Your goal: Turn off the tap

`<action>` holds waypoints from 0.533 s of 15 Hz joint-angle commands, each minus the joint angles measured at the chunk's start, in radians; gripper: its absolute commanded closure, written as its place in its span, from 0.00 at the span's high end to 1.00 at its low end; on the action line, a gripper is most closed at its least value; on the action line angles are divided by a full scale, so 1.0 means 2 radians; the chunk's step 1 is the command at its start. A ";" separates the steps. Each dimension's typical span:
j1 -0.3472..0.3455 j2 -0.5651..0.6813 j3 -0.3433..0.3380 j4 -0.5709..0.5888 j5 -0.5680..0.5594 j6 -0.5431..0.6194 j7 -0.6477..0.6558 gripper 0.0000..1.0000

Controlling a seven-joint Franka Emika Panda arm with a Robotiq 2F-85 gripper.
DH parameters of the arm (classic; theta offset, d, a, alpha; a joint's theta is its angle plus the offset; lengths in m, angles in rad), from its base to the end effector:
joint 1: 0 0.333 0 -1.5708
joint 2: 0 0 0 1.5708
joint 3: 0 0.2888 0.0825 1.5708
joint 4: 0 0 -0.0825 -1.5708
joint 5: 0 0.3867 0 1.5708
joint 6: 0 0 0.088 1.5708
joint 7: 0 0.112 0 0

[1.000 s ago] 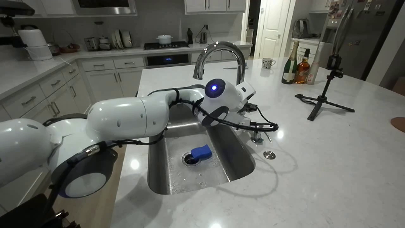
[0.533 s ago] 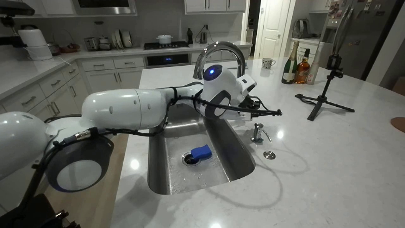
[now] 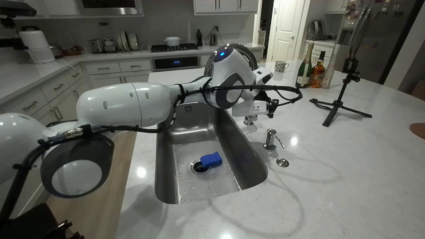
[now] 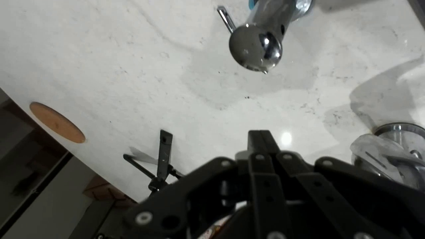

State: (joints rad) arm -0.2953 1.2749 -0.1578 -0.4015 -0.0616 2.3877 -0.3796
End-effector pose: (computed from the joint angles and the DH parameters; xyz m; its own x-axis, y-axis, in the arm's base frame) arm 0.7859 -0.2768 0.3550 0.8244 0.2320 0.5163 -0.0174 -0.9014 0.4327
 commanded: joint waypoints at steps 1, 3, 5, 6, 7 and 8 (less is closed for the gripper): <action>0.012 -0.034 -0.019 -0.023 -0.016 -0.074 0.003 0.00; 0.014 -0.043 -0.018 -0.024 -0.014 -0.116 -0.009 0.00; 0.015 -0.051 -0.015 -0.026 -0.011 -0.158 -0.017 0.00; 0.017 -0.053 -0.015 -0.025 -0.011 -0.176 -0.017 0.00; 0.017 -0.057 -0.015 -0.025 -0.011 -0.194 -0.019 0.00; 0.018 -0.059 -0.014 -0.025 -0.010 -0.208 -0.021 0.00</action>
State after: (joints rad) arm -0.2733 1.2132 -0.1801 -0.4024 -0.0735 2.0588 -0.3952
